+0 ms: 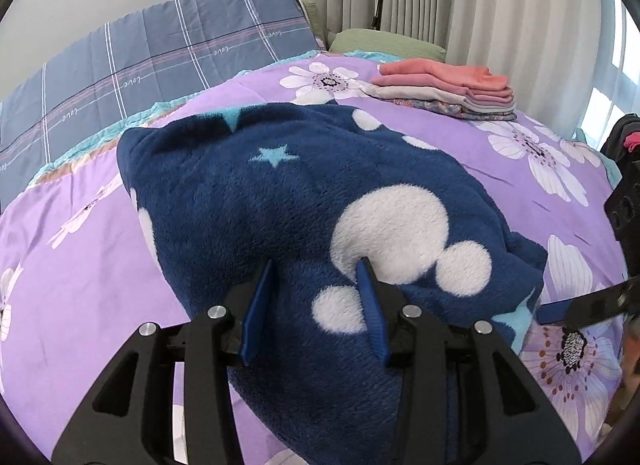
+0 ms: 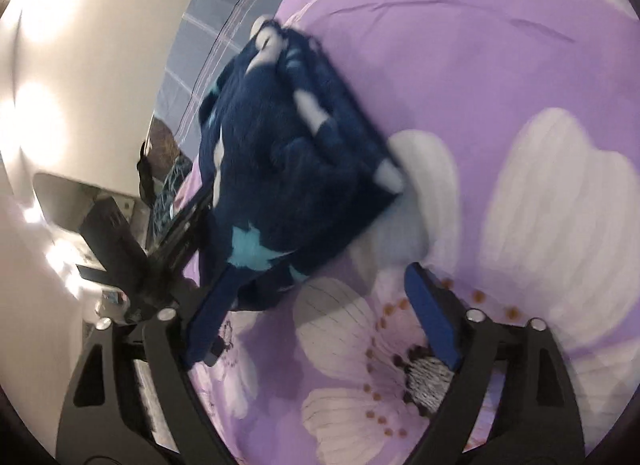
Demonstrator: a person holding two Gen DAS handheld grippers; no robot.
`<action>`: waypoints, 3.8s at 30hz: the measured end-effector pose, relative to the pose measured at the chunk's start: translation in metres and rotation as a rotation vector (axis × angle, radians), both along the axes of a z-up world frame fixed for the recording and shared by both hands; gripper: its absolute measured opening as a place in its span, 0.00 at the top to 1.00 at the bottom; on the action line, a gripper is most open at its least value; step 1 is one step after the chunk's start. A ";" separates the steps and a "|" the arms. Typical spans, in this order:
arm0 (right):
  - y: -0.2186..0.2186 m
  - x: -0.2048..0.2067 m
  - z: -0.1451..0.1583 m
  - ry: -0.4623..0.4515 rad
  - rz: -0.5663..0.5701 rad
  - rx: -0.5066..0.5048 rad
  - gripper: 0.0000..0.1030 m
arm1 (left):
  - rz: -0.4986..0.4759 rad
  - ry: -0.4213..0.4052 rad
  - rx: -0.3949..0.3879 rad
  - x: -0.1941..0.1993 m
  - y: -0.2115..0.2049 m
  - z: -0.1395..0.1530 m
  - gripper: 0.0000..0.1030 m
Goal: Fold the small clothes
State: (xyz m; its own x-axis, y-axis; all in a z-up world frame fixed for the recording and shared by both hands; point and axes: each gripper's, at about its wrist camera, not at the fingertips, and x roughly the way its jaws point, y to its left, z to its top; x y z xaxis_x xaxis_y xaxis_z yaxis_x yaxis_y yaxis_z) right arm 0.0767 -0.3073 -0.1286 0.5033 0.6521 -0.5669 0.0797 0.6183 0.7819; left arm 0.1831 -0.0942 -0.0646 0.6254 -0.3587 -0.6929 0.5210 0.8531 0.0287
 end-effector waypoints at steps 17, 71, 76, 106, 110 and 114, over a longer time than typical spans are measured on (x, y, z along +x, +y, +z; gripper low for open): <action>0.017 0.038 -0.010 0.000 -0.187 0.044 0.16 | 0.163 -0.016 -0.355 0.050 0.072 0.046 0.22; 0.268 0.438 0.045 -0.239 0.272 -0.451 0.27 | 0.847 -0.032 -0.287 0.249 0.338 -0.003 0.25; 0.232 0.363 0.068 -0.392 0.230 -0.518 0.23 | 0.737 -0.181 -0.087 0.196 0.305 0.021 0.10; 0.126 -0.031 0.133 -0.689 -0.010 -0.743 0.02 | 0.574 -0.328 -0.126 -0.152 0.097 0.093 0.01; 0.132 -0.044 0.133 -0.691 0.006 -0.737 0.02 | 0.591 -0.339 -0.141 -0.166 0.097 0.091 0.01; 0.136 -0.051 0.133 -0.694 0.013 -0.739 0.02 | 0.586 -0.357 -0.135 -0.177 0.096 0.091 0.01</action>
